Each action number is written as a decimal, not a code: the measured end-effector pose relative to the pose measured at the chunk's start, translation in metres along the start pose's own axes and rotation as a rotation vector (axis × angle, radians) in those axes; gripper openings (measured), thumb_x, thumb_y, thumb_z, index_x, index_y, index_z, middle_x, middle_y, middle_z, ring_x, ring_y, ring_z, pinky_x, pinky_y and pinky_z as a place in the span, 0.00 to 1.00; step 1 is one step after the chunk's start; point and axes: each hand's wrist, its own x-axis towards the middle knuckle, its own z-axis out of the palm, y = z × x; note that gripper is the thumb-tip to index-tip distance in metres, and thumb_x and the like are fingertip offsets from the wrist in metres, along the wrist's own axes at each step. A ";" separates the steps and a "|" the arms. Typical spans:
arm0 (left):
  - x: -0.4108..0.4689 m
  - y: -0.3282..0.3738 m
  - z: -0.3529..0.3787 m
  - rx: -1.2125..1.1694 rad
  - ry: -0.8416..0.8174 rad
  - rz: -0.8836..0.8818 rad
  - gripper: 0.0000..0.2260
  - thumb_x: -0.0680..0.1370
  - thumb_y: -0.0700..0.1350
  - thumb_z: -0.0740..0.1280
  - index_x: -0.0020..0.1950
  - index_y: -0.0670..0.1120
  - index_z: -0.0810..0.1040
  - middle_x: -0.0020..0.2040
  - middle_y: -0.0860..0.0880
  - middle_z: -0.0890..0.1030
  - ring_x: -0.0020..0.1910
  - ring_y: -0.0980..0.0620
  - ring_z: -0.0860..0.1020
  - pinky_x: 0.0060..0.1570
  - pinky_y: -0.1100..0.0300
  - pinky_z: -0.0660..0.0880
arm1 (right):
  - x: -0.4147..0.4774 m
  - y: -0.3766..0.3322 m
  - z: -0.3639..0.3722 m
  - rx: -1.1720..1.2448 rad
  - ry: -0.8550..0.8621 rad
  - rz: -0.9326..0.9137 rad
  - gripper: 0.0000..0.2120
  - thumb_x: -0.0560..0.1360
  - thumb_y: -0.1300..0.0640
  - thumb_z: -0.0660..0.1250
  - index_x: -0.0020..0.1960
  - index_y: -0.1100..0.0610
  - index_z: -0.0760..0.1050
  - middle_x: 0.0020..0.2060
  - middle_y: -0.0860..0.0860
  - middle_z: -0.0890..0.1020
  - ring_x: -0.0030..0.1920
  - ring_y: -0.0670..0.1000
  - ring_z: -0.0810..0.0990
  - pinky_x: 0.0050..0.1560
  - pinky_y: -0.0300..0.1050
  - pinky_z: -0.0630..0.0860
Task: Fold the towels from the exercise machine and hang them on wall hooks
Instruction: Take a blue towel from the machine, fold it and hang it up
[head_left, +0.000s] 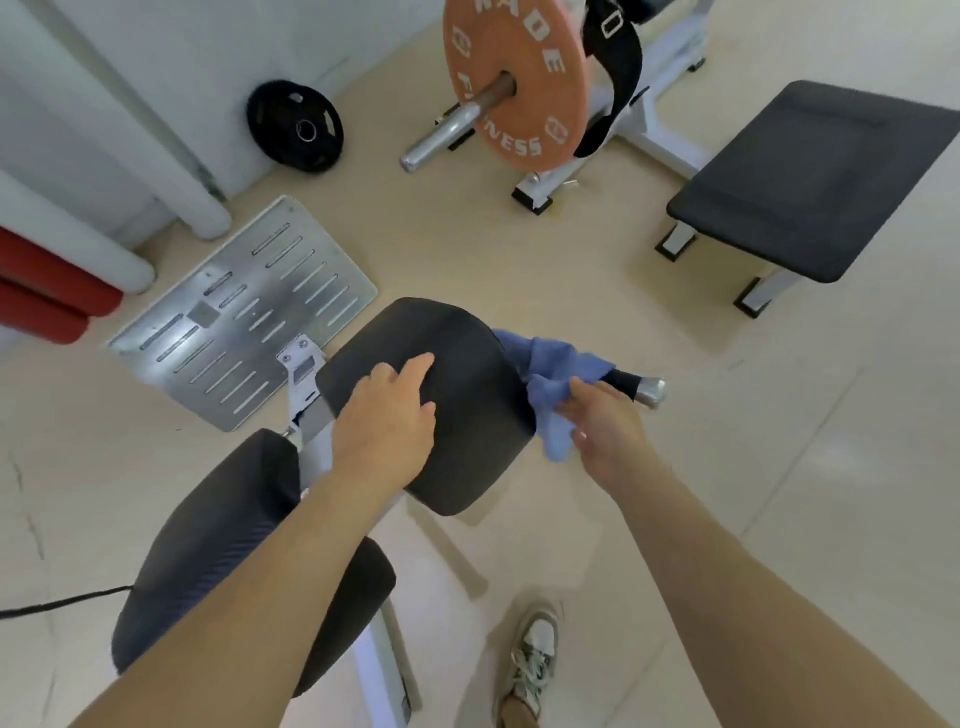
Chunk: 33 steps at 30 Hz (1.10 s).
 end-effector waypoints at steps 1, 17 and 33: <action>0.000 0.007 0.000 -0.168 -0.069 -0.007 0.19 0.80 0.48 0.62 0.70 0.55 0.67 0.57 0.49 0.74 0.56 0.49 0.75 0.54 0.54 0.73 | -0.012 -0.013 0.002 0.103 -0.092 -0.019 0.08 0.81 0.63 0.58 0.44 0.59 0.71 0.36 0.53 0.77 0.37 0.50 0.78 0.37 0.40 0.75; -0.010 0.078 -0.102 -1.548 0.009 -0.183 0.12 0.80 0.49 0.62 0.43 0.50 0.84 0.43 0.47 0.84 0.45 0.48 0.81 0.51 0.51 0.77 | -0.080 -0.178 0.045 0.439 -0.428 -0.004 0.10 0.80 0.57 0.59 0.44 0.60 0.75 0.34 0.52 0.82 0.33 0.48 0.81 0.44 0.42 0.80; 0.049 0.109 -0.231 -0.682 0.107 0.086 0.15 0.64 0.38 0.59 0.30 0.51 0.53 0.30 0.54 0.56 0.30 0.53 0.56 0.30 0.59 0.56 | -0.081 -0.267 0.111 -0.847 -0.831 -0.782 0.14 0.73 0.69 0.63 0.51 0.52 0.78 0.42 0.52 0.83 0.38 0.45 0.78 0.41 0.37 0.74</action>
